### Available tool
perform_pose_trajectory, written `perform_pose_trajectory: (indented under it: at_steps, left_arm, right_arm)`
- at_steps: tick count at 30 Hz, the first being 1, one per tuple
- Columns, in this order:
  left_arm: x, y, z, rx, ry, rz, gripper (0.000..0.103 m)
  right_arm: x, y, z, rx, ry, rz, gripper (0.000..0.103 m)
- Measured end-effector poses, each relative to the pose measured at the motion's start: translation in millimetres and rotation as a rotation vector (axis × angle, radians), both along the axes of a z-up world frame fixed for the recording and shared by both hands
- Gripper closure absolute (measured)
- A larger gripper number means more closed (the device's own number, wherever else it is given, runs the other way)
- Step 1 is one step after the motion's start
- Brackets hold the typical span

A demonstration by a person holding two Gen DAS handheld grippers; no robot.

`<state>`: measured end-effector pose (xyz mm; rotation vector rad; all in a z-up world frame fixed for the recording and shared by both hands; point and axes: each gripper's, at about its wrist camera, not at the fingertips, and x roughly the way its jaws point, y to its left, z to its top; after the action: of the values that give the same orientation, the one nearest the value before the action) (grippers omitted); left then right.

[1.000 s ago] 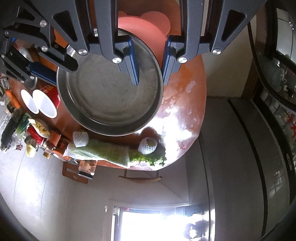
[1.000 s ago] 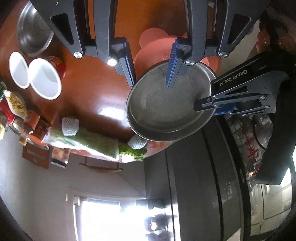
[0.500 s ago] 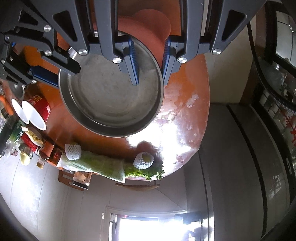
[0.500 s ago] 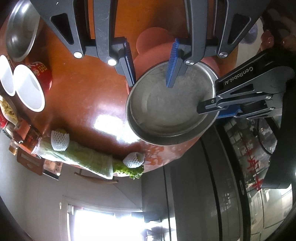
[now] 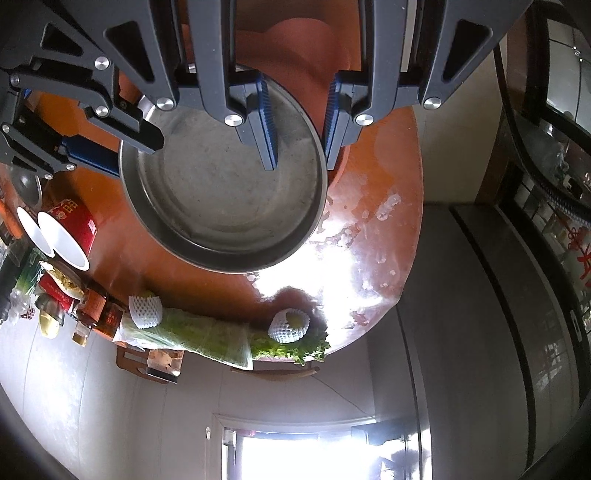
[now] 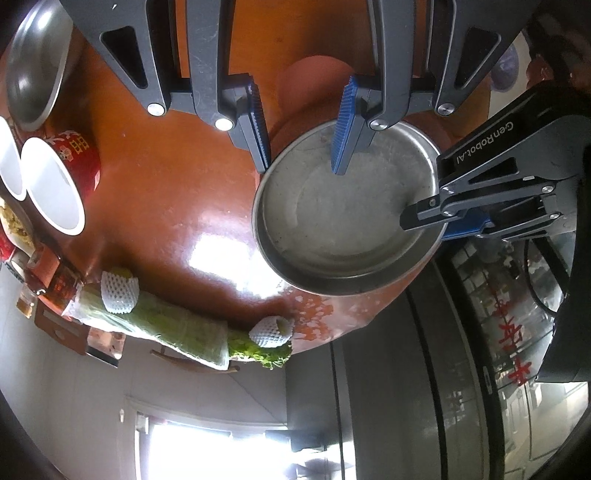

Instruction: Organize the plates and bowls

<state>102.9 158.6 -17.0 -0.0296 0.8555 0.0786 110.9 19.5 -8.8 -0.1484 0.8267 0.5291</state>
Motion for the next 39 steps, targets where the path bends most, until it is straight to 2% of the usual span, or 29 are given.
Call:
perform_pose_trajectory:
  at_steps: [12, 29, 33, 39]
  left_arm:
    - [-0.8, 2.0, -8.7, 0.026, 0.015, 0.009, 0.078]
    - [-2.8, 2.2, -9.1, 0.014, 0.011, 0.007, 0.076]
    - [-6.5, 1.2, -5.0, 0.002, -0.007, 0.004, 0.069]
    - [-8.7, 1.7, 1.6, 0.005, -0.019, 0.013, 0.066]
  right_arm:
    - [-6.1, 9.1, -3.6, -0.034, -0.027, 0.006, 0.067]
    - [-6.6, 10.9, -3.8, -0.039, -0.023, 0.013, 0.063]
    - [-7.5, 9.8, -3.0, -0.038, -0.024, 0.01, 0.063]
    - [-9.5, 9.5, -0.4, -0.036, -0.028, 0.013, 0.063]
